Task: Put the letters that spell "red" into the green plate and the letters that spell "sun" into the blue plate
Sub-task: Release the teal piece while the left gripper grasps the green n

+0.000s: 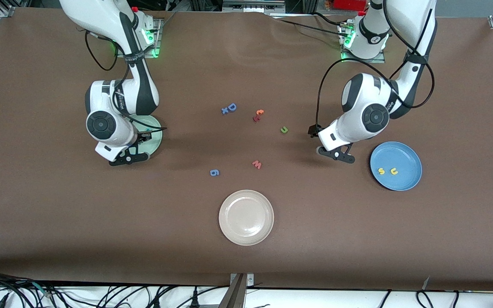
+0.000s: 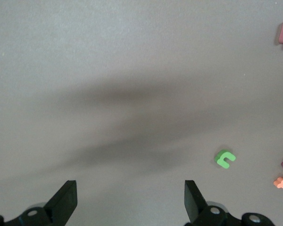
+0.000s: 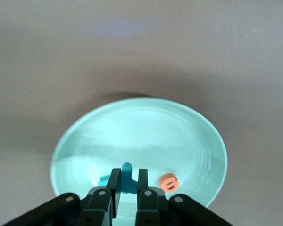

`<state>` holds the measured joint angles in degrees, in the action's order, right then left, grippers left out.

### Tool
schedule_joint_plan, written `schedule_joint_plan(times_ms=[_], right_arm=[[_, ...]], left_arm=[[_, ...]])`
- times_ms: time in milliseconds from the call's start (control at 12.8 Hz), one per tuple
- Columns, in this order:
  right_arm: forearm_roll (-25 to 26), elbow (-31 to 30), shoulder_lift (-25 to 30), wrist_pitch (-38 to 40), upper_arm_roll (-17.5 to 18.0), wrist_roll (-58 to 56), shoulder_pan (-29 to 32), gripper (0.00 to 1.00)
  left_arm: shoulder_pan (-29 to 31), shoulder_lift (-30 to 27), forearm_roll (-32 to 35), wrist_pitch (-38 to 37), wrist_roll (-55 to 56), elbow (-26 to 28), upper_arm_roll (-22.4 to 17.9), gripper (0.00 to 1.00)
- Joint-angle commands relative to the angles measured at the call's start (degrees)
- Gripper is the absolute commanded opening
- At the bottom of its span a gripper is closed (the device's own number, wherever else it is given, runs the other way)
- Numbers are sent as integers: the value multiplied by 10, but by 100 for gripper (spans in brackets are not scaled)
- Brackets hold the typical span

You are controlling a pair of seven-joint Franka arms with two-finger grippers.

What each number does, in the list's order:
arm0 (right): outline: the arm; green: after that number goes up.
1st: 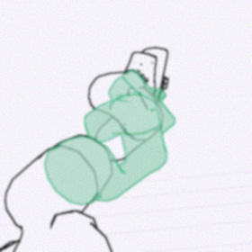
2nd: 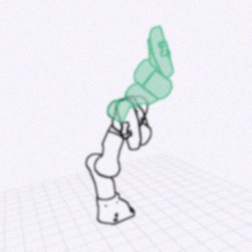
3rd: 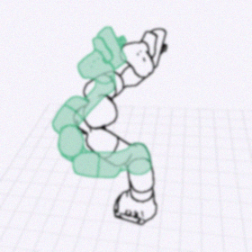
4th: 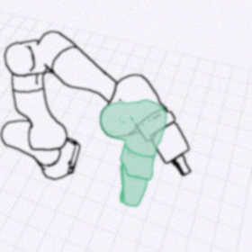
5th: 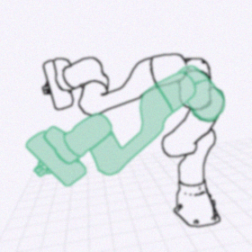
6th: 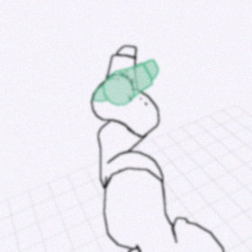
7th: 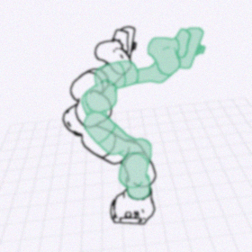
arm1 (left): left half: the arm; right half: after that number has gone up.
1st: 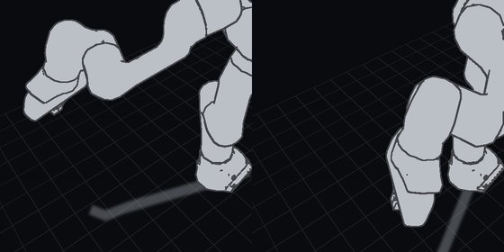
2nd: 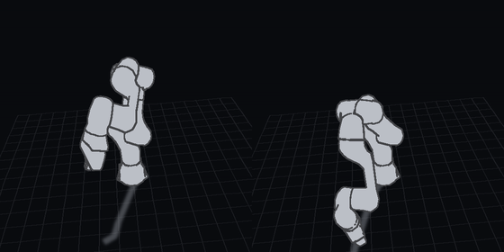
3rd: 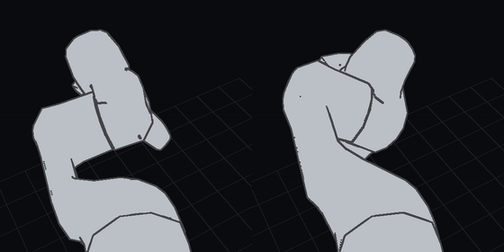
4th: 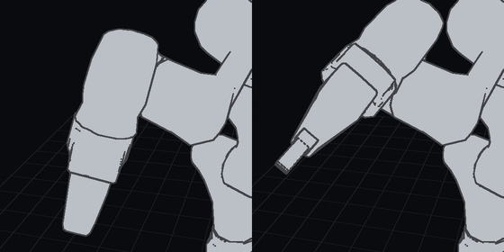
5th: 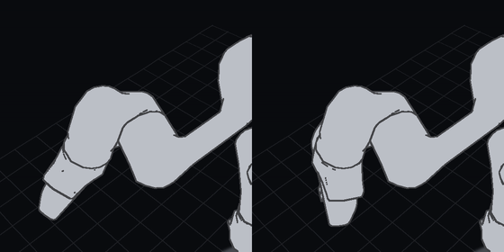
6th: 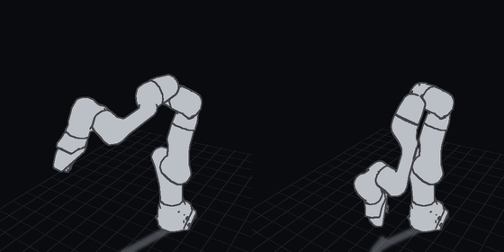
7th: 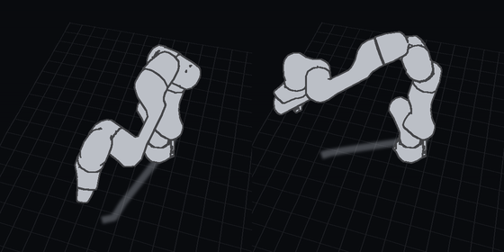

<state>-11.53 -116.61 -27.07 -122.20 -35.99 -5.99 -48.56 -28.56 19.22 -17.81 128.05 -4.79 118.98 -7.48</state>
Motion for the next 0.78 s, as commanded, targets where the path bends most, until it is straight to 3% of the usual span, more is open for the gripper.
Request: schedule_joint_plan(times_ms=[0, 78, 392, 705], right_arm=[[-10, -7, -16, -11, 0, -25, 12, 1], [-10, -6, -23, -15, 0, -25, 12, 1], [-11, -7, -39, -23, 0, -25, 15, 2], [-18, -5, -46, -24, 7, -21, 19, 4]], left_arm=[[19, -66, -5, 18, 7, 44, 8, 100], [17, -68, -5, 18, 7, 44, 10, 100], [13, -38, -5, 75, 7, 52, 77, 100], [-8, 1, -5, 118, 71, 49, 93, 99]])
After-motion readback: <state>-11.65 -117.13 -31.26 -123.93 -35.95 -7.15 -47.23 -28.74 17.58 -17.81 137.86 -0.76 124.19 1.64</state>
